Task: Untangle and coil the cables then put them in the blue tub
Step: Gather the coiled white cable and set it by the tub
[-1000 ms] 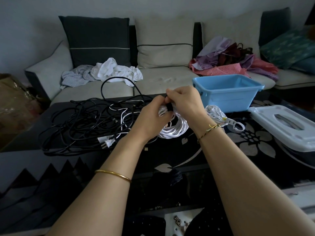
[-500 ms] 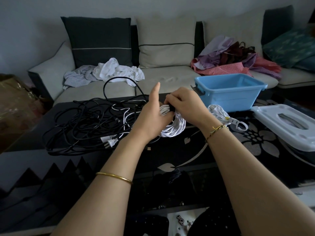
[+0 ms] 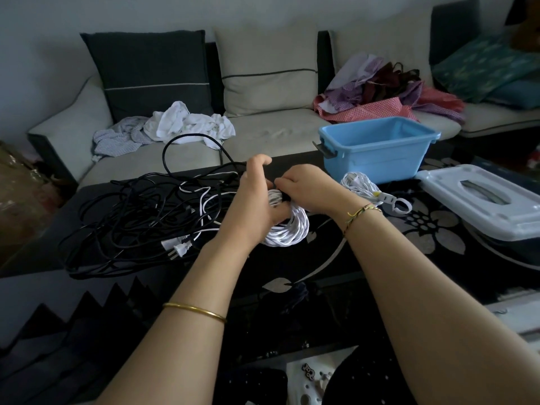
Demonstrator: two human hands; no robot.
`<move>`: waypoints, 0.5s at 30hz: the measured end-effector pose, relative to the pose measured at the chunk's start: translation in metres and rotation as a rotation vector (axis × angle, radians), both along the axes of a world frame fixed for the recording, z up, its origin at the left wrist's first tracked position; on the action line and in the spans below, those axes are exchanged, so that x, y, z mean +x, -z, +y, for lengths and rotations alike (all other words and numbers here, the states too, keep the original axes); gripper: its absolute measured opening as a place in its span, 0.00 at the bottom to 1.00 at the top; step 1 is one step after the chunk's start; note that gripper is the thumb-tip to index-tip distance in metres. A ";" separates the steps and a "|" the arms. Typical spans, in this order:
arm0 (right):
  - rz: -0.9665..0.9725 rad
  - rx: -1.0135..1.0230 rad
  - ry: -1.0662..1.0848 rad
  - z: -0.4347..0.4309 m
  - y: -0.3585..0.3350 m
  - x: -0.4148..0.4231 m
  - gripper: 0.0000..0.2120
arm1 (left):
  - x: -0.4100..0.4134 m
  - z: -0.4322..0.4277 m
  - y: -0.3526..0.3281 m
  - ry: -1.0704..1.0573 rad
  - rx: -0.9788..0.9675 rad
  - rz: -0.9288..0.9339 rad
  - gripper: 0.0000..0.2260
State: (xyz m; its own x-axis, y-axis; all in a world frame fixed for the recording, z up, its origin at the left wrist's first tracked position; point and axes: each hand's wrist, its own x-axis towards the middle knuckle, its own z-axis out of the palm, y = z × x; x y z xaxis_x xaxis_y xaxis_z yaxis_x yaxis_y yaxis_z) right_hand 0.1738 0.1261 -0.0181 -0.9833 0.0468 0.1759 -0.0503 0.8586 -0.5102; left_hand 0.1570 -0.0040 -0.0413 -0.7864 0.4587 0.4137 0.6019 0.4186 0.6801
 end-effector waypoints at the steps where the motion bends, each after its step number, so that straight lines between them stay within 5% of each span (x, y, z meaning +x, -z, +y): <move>1: -0.029 -0.014 0.002 0.003 0.001 0.001 0.18 | 0.001 0.002 0.001 0.006 -0.022 -0.001 0.35; 7: -0.103 -0.146 0.108 0.021 0.012 0.016 0.19 | 0.003 0.020 0.011 -0.006 -0.238 0.007 0.30; 10: 0.033 -0.265 0.265 0.045 0.019 0.024 0.15 | 0.003 0.040 0.015 -0.021 -0.162 -0.147 0.24; 13: 0.160 -0.174 0.454 0.069 0.024 0.032 0.12 | 0.011 0.071 0.023 0.027 -0.008 -0.344 0.06; 15: 0.212 -0.084 0.528 0.077 0.025 0.038 0.10 | 0.016 0.093 0.034 0.064 0.041 -0.450 0.09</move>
State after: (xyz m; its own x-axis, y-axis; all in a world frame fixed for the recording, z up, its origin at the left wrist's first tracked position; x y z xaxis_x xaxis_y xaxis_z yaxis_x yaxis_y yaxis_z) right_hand 0.2113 0.2027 -0.0432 -0.7667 0.5442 0.3406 0.2656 0.7519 -0.6034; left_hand 0.1728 0.0892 -0.0753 -0.8629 0.5023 0.0561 0.2662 0.3572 0.8953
